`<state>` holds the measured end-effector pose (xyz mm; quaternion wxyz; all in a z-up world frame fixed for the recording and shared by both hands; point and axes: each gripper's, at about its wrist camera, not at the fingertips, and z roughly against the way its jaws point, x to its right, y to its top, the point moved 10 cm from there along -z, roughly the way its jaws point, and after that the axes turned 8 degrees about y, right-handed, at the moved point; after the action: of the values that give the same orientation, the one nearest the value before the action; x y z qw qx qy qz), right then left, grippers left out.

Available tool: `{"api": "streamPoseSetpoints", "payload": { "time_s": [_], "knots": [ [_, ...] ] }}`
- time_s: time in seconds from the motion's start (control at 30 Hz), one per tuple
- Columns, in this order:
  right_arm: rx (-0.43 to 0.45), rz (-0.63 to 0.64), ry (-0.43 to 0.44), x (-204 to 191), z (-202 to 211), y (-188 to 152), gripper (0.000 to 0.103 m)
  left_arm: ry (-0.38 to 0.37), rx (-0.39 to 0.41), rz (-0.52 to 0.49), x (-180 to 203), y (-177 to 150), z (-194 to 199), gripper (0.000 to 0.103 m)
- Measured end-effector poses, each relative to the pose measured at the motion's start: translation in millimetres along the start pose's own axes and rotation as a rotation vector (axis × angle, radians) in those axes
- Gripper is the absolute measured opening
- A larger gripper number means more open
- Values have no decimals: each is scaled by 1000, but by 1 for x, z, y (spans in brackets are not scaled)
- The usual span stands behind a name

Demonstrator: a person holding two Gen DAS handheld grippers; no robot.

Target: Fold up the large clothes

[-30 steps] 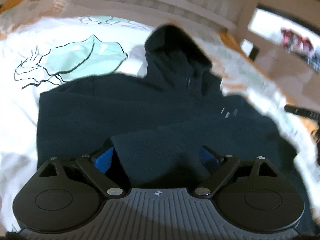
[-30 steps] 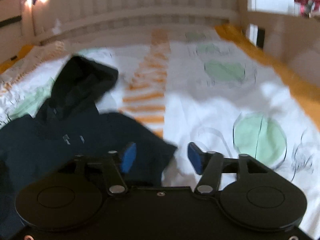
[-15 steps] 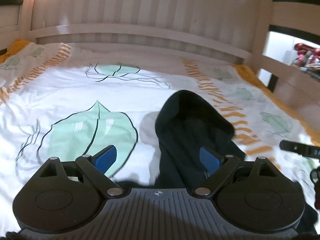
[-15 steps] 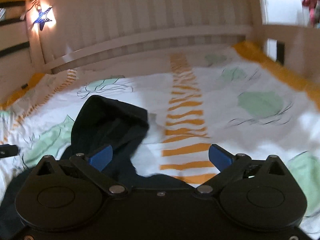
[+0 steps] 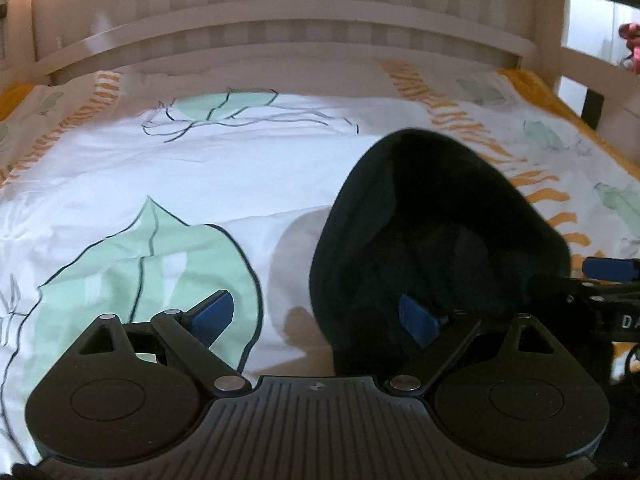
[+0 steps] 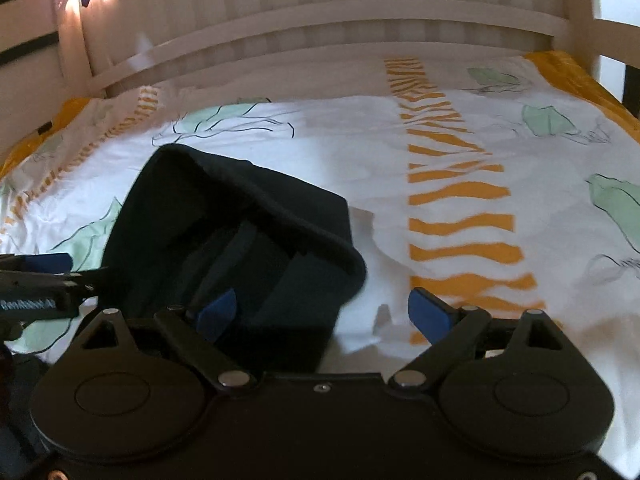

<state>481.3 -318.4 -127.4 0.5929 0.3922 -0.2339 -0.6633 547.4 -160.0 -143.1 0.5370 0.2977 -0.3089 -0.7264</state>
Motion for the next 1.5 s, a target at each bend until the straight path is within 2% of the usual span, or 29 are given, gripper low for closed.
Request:
{"api": "streamPoseSetpoints", "payload": {
  "time_s": [0.13,0.27,0.37,0.47,0.57,0.7,0.8,0.9,1.03,1.1,1.17,1.23,1.4,1.5],
  "knots": [
    [-22,-40,-16,8,-20,-1,94,16,-33,-1,4,2,-22,90],
    [-63,-32,-32,11,-30,-9,92,78,-76,-11,-9,-4,-39,90],
    [-69,36,-51,13,-28,-8,86,117,-38,-26,-25,-4,-32,90],
    [-63,131,-141,24,-23,2,86,179,24,-100,-40,-1,-21,89],
    [-35,186,-211,41,-12,13,84,172,56,-138,-47,0,-12,90],
    [-38,115,-162,62,-7,9,85,151,25,-184,-51,-16,-20,91],
    [-78,-4,-69,77,-11,-10,85,103,-3,-124,-54,-21,-22,92],
    [-53,-107,42,85,-3,-9,87,55,-13,-118,-55,-18,-16,91],
    [-51,-124,163,76,17,-8,89,-18,-13,-38,-69,-16,-10,92],
    [-46,-102,168,72,26,-10,89,-47,-48,27,-75,-20,-12,92],
    [-52,-95,169,69,31,-16,89,-45,-68,78,-77,-23,-14,92],
    [-52,-87,168,66,32,-18,89,-1,-28,26,-69,-23,-10,92],
    [-69,-57,145,60,24,-21,90,63,117,-292,-25,-17,8,92],
    [-68,-50,146,57,21,-22,90,82,176,-386,-4,-7,12,92]
  ]
}}
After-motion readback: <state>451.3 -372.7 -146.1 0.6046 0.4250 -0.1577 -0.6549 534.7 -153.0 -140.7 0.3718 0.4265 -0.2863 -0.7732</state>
